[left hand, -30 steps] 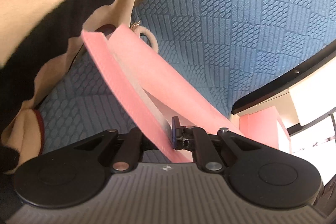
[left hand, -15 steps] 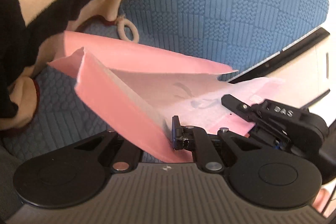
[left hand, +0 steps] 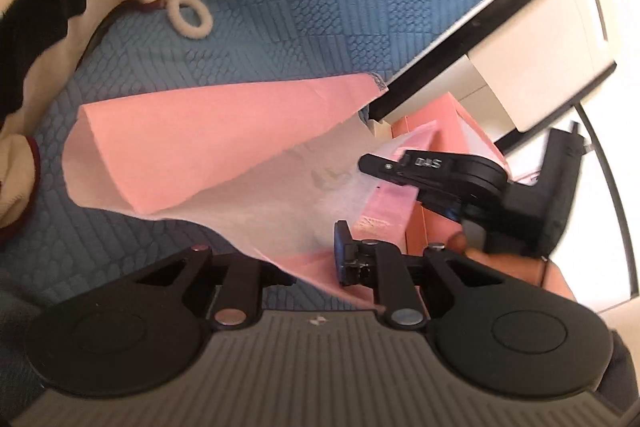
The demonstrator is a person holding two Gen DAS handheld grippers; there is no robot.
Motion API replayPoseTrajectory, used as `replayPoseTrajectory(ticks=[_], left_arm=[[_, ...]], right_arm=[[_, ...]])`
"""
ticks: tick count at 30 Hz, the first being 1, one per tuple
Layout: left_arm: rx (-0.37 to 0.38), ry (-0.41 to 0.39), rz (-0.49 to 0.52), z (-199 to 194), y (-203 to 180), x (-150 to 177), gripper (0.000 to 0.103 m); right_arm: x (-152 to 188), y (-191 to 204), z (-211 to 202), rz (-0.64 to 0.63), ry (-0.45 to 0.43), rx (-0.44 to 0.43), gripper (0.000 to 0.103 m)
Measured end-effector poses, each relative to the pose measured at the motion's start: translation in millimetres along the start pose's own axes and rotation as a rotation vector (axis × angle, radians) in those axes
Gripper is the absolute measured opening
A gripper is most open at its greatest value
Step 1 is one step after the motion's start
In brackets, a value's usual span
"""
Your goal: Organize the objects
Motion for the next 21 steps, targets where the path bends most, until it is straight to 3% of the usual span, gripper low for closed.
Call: replayPoseTrajectory(ticks=[8, 21], left_arm=[[-0.028, -0.051, 0.06, -47, -7, 8, 0.019], [-0.121, -0.106, 0.149, -78, -12, 5, 0.019]], right_arm=[[5, -13, 4, -0.025, 0.02, -0.004, 0.008], [11, -24, 13, -0.017, 0.061, 0.004, 0.008]])
Point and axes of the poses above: each gripper's, at about its wrist camera, not at the fingertips, and z roughly the way its jaws point, y to its left, x to its underside, the point moved 4 cm from there along z, roughly the way its jaws point, and after that the axes turned 3 degrees about -z, right-handed, at the moved point
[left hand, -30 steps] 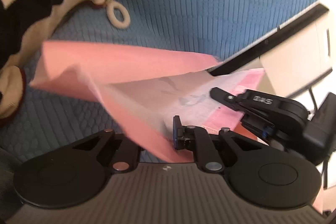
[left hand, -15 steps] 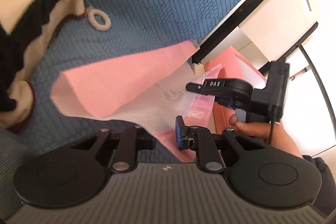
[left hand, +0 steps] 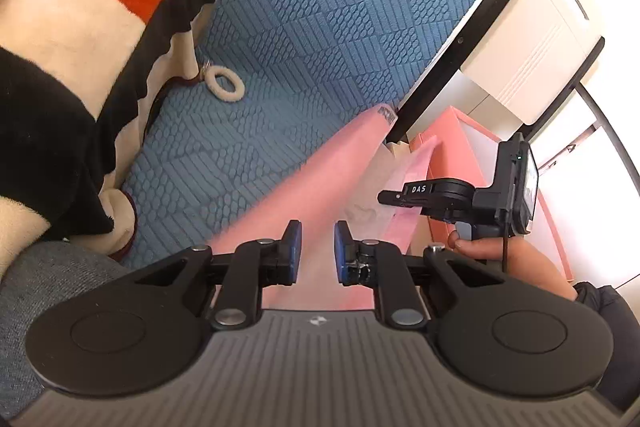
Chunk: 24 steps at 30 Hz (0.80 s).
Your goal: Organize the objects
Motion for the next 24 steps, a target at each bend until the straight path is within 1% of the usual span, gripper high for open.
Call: replayPoseTrajectory(ticks=[3, 7, 8, 11, 14, 16, 20, 24], left_arm=[[0.004, 0.029, 0.027, 15, -7, 3, 0.019], [0.053, 0.096, 0.066, 50, -22, 7, 0.019], [0.061, 0.113, 0.093, 60, -27, 8, 0.019], [0.053, 0.178, 0.142, 93, -36, 15, 0.019], [0.048, 0.222, 0.168, 120, -39, 23, 0.019], [0.047, 0.234, 0.198, 132, -43, 27, 0.019], [-0.001, 0.24, 0.255, 158, -45, 31, 0.019], [-0.065, 0.239, 0.242, 171, -35, 29, 0.019]], right_arm=[[2, -3, 4, -0.001, 0.017, 0.015, 0.008], [2, -2, 5, -0.002, 0.02, 0.014, 0.008], [2, -1, 4, -0.003, 0.02, 0.013, 0.008], [1, -2, 3, 0.002, 0.023, 0.006, 0.008], [0, -4, 5, 0.005, 0.027, 0.005, 0.009], [1, -5, 7, 0.009, 0.034, 0.004, 0.009], [0, -7, 8, 0.028, 0.038, -0.002, 0.01], [0, -7, 6, 0.052, 0.028, -0.018, 0.011]])
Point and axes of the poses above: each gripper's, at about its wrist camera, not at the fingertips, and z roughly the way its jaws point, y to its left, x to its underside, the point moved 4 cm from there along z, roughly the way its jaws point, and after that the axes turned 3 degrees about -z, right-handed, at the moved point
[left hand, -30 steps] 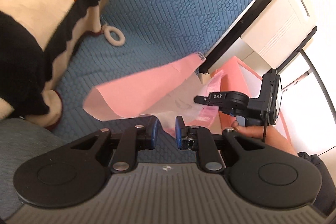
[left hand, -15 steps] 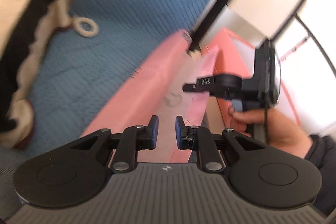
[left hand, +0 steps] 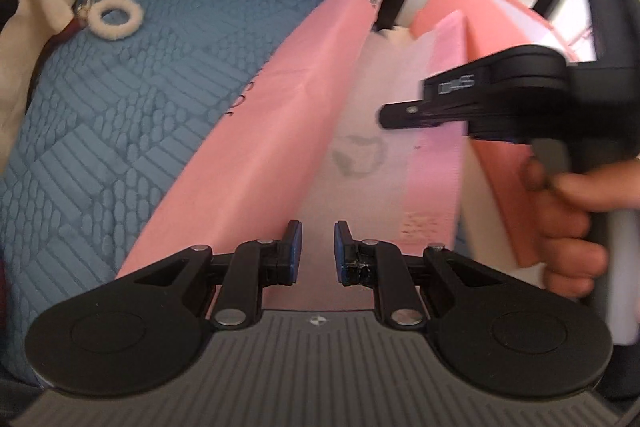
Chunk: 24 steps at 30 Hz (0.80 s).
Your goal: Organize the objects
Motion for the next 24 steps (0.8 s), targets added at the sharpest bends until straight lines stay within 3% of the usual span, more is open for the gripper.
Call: replayPoseTrajectory(ticks=[4, 6, 8, 14, 19, 22, 24], left_arm=[[-0.023, 0.002, -0.048, 4, 10, 1, 0.019], [-0.047, -0.009, -0.051, 3, 12, 0, 0.019], [-0.059, -0.018, -0.065, 3, 14, -2, 0.019], [-0.061, -0.044, -0.165, -3, 30, -6, 0.019], [-0.039, -0.079, -0.273, -10, 48, -12, 0.019], [-0.033, -0.099, -0.314, -14, 57, -15, 0.019], [-0.029, -0.112, -0.344, -17, 62, -15, 0.019]], right_arm=[[4, -1, -7, 0.043, 0.003, -0.026, 0.018], [9, -1, -15, 0.061, -0.001, -0.039, 0.03], [14, -2, -26, 0.069, -0.015, -0.024, 0.031], [17, -4, -68, 0.033, -0.18, 0.091, 0.032], [11, 7, -85, -0.067, -0.325, 0.119, 0.029], [10, 27, -73, -0.16, -0.319, 0.088, 0.024], [12, 34, -58, -0.175, -0.254, 0.025, 0.022]])
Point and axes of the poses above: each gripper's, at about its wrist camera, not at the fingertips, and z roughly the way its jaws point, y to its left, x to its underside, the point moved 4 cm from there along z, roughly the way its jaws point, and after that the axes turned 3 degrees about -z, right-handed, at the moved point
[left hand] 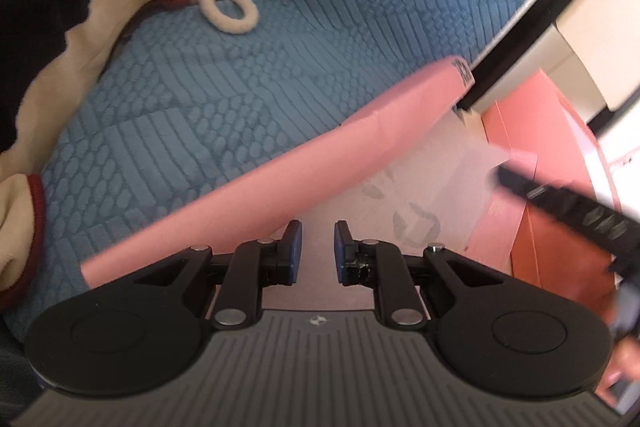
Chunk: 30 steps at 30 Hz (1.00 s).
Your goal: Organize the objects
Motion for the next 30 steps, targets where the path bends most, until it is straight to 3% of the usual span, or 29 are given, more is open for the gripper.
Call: replayPoseTrajectory(ticks=[3, 11, 21, 26, 30], left_arm=[[0.022, -0.006, -0.033, -4, 5, -3, 0.019], [0.022, -0.032, -0.01, -7, 4, 1, 0.019], [0.022, -0.042, 0.047, -8, -5, 3, 0.019], [-0.015, -0.008, 0.091, 7, -12, 6, 0.019], [-0.049, -0.037, 0.12, 16, -16, -2, 0.019]], right_arm=[[8, 12, 33, 0.021, 0.112, -0.097, 0.022], [17, 20, 78, 0.029, 0.211, -0.121, 0.022], [2, 33, 75, 0.057, 0.135, -0.226, 0.022], [-8, 39, 73, 0.077, 0.106, -0.28, 0.022], [-14, 40, 73, 0.101, 0.082, -0.301, 0.022]])
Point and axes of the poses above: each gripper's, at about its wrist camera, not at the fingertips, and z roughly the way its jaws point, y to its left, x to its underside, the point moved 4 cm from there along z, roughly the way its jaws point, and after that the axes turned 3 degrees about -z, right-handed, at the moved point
